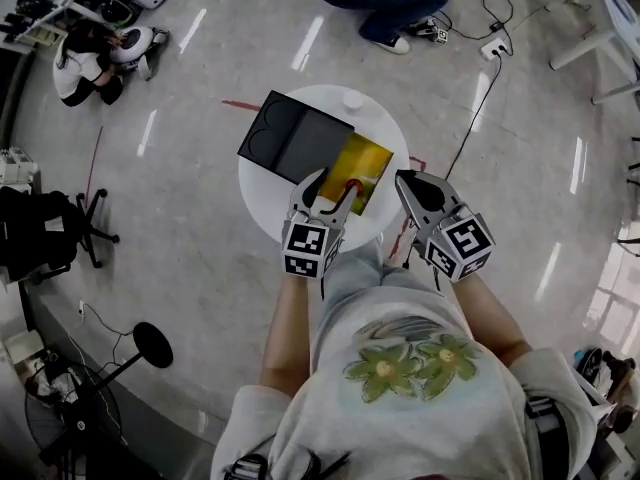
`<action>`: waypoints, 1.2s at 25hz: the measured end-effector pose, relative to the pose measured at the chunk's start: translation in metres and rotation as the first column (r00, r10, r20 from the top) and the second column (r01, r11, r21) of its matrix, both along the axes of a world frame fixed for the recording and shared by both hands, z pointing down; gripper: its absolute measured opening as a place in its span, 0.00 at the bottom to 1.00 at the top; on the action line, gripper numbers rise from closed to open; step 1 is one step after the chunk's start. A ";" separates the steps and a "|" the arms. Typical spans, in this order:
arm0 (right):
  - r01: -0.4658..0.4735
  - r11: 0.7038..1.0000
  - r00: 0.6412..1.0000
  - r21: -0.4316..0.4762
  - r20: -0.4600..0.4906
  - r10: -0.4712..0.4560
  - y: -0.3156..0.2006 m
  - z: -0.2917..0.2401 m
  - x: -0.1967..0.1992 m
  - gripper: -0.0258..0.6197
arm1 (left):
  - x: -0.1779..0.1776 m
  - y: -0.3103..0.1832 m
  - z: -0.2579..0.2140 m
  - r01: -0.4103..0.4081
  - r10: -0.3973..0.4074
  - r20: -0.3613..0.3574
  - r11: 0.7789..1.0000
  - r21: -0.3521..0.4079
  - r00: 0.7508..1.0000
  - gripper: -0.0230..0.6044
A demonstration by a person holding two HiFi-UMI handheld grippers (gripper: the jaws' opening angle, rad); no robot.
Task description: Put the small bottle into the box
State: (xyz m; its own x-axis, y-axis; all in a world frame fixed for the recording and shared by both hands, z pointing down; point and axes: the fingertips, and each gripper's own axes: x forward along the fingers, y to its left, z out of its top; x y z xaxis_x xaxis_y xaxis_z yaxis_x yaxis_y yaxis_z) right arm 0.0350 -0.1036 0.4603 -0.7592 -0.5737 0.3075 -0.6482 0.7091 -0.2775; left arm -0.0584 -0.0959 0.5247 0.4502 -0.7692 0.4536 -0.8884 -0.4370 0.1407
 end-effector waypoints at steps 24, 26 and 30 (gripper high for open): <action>0.021 0.992 0.999 0.122 0.037 -0.026 0.020 -0.053 -0.012 0.04 | -0.046 0.046 -0.120 0.276 -0.285 0.002 0.932 0.233 0.959 0.04; 0.020 0.992 0.999 0.122 0.036 -0.025 0.021 -0.053 -0.012 0.04 | -0.045 0.047 -0.118 0.275 -0.282 -0.001 0.934 0.228 0.959 0.04; 0.025 0.992 0.999 0.123 0.028 -0.029 0.022 -0.053 -0.013 0.04 | -0.044 0.049 -0.117 0.269 -0.275 -0.005 0.938 0.219 0.961 0.04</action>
